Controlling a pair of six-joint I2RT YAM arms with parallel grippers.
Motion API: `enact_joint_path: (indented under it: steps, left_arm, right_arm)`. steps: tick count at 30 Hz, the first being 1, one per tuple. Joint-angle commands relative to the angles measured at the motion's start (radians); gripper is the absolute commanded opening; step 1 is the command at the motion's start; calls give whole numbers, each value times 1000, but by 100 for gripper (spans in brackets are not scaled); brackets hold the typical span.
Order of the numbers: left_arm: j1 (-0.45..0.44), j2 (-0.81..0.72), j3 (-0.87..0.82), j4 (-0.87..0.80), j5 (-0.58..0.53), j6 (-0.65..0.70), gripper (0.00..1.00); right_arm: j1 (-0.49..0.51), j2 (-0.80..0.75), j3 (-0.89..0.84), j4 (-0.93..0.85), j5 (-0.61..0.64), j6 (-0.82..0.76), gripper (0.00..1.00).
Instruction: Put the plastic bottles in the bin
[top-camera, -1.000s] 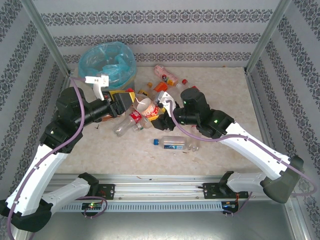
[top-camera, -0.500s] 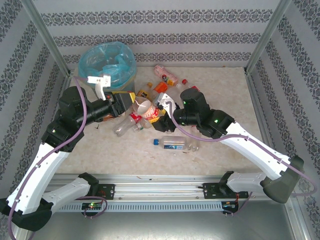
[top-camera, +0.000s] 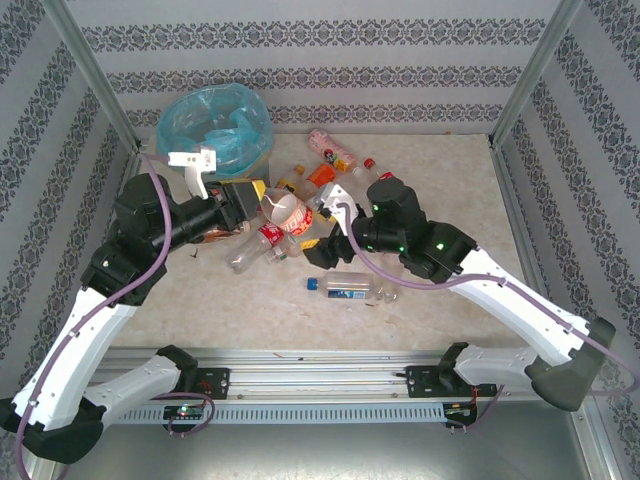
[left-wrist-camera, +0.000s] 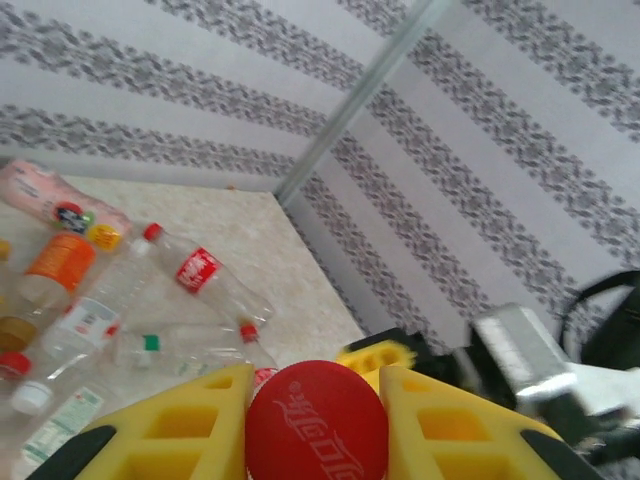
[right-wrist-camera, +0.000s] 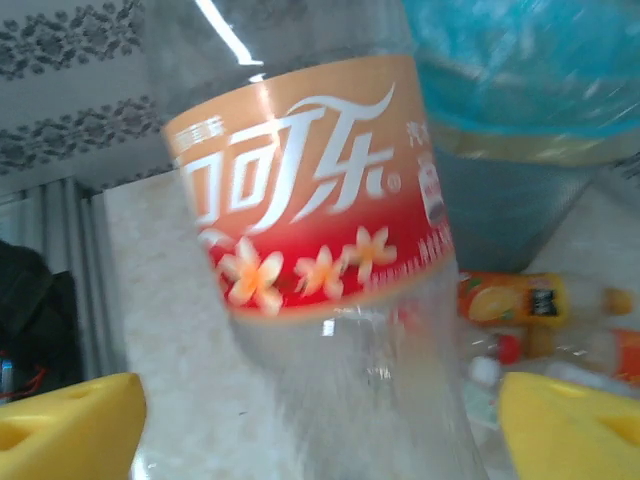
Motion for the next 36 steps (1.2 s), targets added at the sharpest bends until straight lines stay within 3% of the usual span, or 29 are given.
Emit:
enact_joint_path:
  steps: [1,6,13,16,20,29,36]
  left_arm:
    - [13,19,130,52,-175,123,0]
    - [17,159,393,33,-320,318,0]
    - [74,481,832,-128,-462,552,0]
    - [152,638,1025,-256,-449,574,0]
    - [251,778,1143,-357,-441,568,0]
    - [354,888,1086,-382,-423,586,0]
    - [378,896,876,-231,-364,545,0]
  right_arm:
    - [7,-80,-16,34,111,18,95]
    - [7,-176,-47,17,201,2,94]
    - [7,-274,-107,32,276,-26,94]
    - [7,-287,-130,46,282,-25,93]
    - [7,-282,-133,37,267,-9,92]
    - [8,-276,-174,41,220,63,89]
    - [8,-260,-195,57,222,118,87]
